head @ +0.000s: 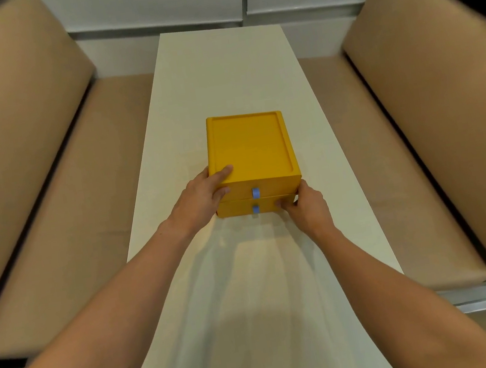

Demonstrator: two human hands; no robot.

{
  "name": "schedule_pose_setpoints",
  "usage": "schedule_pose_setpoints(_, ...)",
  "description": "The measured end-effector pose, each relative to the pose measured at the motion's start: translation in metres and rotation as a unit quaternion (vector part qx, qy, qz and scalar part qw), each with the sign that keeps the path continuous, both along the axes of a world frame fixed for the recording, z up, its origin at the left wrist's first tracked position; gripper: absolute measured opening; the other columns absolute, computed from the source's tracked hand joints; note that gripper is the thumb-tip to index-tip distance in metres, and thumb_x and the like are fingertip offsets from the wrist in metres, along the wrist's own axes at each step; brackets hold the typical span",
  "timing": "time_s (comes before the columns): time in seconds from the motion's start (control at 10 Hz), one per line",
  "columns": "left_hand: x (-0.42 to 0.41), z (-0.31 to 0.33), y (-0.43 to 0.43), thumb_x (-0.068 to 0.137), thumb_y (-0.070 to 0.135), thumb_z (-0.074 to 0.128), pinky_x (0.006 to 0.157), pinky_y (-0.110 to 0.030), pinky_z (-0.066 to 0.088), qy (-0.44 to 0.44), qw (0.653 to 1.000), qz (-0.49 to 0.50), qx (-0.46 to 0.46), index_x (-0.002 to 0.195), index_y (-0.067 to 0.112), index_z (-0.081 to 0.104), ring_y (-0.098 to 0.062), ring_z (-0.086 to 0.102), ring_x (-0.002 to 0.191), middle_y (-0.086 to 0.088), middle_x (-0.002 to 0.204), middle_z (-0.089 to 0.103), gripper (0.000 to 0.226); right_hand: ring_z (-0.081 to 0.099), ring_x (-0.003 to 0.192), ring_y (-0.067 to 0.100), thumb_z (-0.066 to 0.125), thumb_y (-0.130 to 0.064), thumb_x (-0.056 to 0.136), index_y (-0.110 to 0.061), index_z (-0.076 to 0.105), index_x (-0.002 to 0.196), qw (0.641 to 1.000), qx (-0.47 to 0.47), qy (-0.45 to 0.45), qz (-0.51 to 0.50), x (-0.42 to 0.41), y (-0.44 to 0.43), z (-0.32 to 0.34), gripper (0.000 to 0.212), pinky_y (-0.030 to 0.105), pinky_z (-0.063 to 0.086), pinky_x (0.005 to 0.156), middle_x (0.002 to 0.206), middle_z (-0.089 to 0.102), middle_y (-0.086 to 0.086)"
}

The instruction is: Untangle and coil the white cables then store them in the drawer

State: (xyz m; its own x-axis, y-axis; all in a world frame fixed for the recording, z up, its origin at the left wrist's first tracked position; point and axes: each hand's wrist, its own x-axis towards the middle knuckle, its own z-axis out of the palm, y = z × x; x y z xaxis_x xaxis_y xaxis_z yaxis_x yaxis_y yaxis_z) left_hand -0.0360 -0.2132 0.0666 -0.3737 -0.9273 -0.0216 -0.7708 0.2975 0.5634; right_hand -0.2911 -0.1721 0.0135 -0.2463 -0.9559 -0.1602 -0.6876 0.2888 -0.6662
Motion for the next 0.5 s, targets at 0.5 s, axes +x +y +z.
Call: schedule_pose_setpoints(0.5,-0.010,0.011,0.016,0.107,0.052,0.039,0.115,-0.054,0.039,-0.026,0.998,0.060,0.007,0.162,0.035,0.022,-0.039,0.026,0.151,-0.012,0.171,0.011,0.060,0.039,0.141,0.026,0.065,-0.025,0.097,-0.016,0.031,0.157,0.982,-0.184,0.036,0.040,-0.001,0.021,0.035,0.070,0.046,0.040,0.114,0.156,0.042,0.008)
